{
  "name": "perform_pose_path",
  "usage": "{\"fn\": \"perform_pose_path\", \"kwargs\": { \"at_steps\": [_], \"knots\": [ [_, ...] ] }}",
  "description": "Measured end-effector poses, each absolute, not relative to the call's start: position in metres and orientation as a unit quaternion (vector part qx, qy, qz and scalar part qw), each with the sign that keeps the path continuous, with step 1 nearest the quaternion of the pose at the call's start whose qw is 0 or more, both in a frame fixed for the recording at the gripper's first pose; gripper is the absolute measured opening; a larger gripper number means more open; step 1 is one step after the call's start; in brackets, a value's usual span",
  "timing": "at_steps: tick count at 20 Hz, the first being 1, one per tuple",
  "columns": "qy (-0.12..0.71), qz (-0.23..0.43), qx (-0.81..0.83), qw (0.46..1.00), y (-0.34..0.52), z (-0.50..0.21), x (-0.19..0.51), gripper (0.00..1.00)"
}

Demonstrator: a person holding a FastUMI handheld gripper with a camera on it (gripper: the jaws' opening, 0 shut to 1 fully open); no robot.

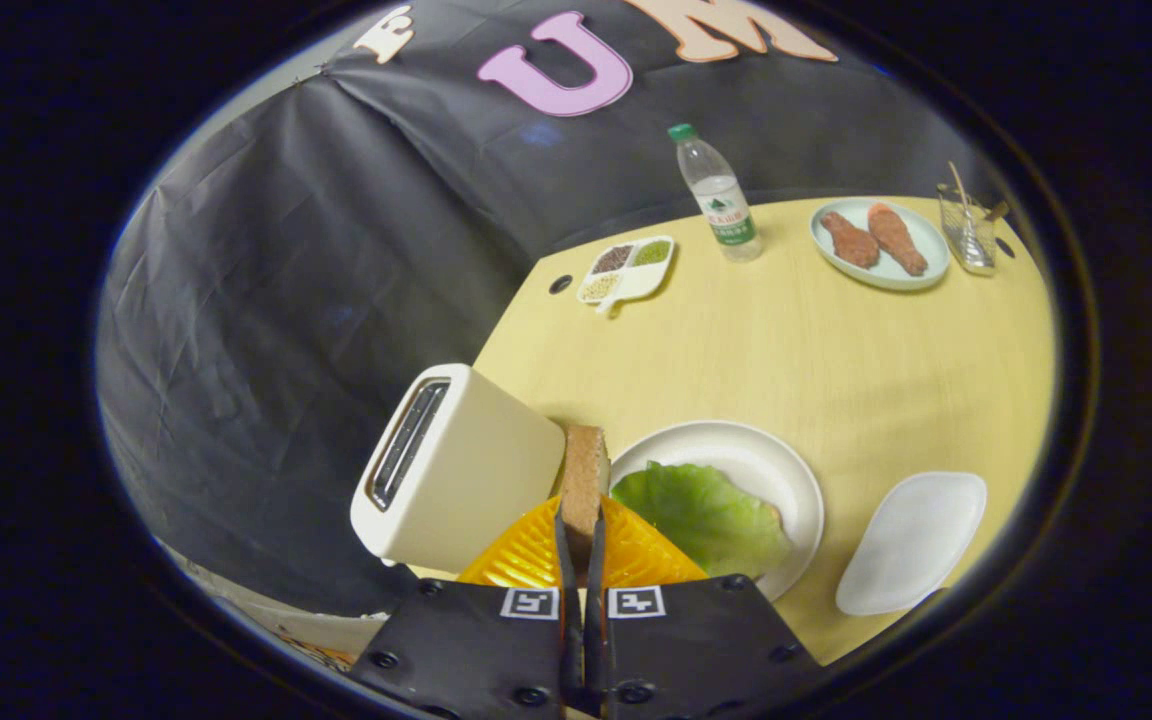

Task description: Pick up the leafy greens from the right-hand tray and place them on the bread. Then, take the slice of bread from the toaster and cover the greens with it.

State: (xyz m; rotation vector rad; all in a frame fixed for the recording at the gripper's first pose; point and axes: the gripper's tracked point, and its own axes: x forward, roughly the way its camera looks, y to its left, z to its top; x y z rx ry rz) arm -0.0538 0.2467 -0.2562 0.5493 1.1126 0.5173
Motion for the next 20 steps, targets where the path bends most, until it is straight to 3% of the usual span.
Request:
{"fn": "perform_pose_path", "kwargs": {
  "at_steps": [10,20],
  "knots": [
    [0.539,0.199,0.211,0.791,0.202,-0.298,-0.07,0.08],
    [0.535,0.19,0.174,0.805,0.172,-0.31,-0.074,0.7]
  ]
}}
